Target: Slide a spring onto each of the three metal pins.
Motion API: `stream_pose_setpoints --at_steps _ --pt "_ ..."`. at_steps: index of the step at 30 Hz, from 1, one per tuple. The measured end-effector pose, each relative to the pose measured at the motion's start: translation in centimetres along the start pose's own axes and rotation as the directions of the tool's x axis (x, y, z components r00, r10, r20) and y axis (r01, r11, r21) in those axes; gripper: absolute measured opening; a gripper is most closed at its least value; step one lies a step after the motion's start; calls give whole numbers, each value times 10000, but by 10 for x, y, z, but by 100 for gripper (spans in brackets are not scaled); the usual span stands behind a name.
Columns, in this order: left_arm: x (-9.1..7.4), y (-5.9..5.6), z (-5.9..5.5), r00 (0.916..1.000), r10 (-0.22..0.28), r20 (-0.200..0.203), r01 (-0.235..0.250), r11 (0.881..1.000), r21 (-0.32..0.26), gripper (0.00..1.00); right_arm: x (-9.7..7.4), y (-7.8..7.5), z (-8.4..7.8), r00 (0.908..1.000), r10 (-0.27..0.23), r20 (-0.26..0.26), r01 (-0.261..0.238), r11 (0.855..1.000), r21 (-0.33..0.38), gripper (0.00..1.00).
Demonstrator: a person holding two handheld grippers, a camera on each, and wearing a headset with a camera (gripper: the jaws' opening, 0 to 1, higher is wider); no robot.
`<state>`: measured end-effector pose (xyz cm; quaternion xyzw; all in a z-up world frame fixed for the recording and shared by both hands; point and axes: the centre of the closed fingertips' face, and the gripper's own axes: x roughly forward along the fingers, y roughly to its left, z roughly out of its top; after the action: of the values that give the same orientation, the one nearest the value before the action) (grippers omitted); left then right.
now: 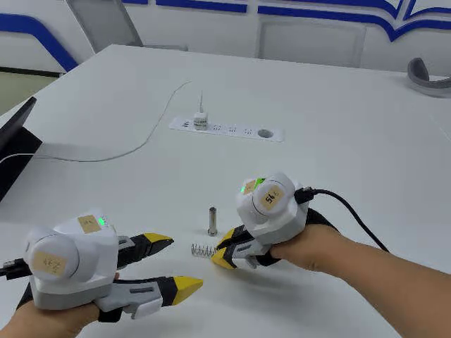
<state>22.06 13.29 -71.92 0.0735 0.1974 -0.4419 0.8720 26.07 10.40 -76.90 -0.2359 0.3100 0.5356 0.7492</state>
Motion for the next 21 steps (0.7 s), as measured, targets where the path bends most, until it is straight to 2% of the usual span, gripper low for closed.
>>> stream_pose_setpoints --at_steps 10,21 --pt "7 -10 1 9994 -293 -156 297 9992 256 50 -17 12 -9 9994 236 -254 -243 9994 -264 11" --pt "16 -25 2 9964 -781 -326 802 9942 720 48 -50 31 -8 9959 763 -496 -820 9888 -1248 11"
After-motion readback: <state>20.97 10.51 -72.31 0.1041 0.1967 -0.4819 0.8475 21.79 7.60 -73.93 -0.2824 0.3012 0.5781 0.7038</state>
